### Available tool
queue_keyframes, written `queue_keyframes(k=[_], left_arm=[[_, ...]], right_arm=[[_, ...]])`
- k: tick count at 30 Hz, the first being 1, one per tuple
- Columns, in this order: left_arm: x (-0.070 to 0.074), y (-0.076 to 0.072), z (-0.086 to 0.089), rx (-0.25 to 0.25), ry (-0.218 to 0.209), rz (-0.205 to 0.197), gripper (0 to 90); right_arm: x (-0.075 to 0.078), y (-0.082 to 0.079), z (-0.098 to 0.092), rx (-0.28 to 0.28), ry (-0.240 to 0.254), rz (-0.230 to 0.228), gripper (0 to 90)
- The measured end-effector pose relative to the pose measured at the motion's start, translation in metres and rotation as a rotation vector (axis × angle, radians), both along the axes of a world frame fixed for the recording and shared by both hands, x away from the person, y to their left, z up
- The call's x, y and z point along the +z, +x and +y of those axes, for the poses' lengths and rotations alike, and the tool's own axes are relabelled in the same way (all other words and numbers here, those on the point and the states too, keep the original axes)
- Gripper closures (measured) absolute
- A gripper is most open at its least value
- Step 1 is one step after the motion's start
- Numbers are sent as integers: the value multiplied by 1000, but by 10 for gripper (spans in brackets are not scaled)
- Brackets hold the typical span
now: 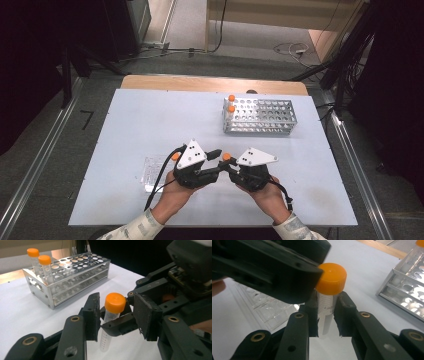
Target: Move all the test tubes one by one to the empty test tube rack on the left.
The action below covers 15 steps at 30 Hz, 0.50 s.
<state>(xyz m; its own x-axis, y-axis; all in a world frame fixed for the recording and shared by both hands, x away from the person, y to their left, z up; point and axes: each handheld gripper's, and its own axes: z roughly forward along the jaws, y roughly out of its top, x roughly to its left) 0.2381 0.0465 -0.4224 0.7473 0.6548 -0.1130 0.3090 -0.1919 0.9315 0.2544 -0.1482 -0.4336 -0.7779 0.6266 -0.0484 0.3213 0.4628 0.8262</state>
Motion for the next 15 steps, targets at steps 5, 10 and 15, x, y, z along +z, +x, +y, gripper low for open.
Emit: queue_keyframes(k=[5,10,15], left_arm=[[-2,2,-2,6,4,-2,613],[-4,2,-4,-4,7,1,664],[-4,3,-3,-3,1,7,691]], right_arm=[[0,-2,2,13,-1,0,720],[-1,-3,4,20,-2,2,720],[0,-4,4,27,-1,2,720]])
